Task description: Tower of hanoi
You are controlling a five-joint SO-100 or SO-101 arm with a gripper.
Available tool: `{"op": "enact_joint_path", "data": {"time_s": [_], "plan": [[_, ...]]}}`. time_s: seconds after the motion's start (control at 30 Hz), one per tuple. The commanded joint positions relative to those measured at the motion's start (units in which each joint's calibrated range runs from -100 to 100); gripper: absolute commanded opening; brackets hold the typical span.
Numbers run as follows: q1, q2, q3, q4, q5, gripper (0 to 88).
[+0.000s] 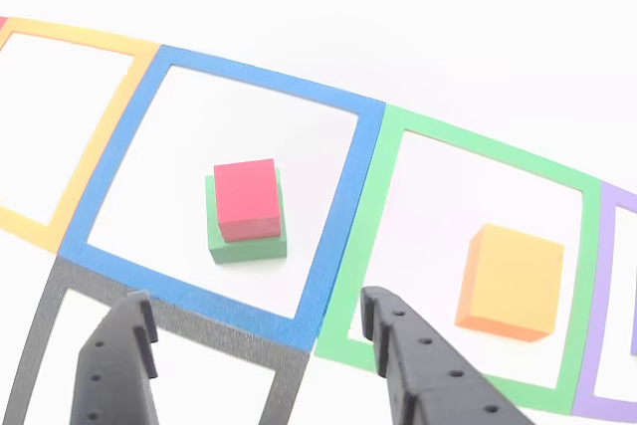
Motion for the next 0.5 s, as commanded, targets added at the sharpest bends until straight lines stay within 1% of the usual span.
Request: {"op": "enact_joint_path", "data": {"time_s": [0.0, 0.17, 0.47], "plan": [[-0.53, -0.90, 5.97, -13.95, 0.36, 24.2], [-0.05, 2.66, 13.60, -29.18, 0.36, 24.2], [1.20, 19.61, 19.06, -56.46, 0.36, 24.5]]}}
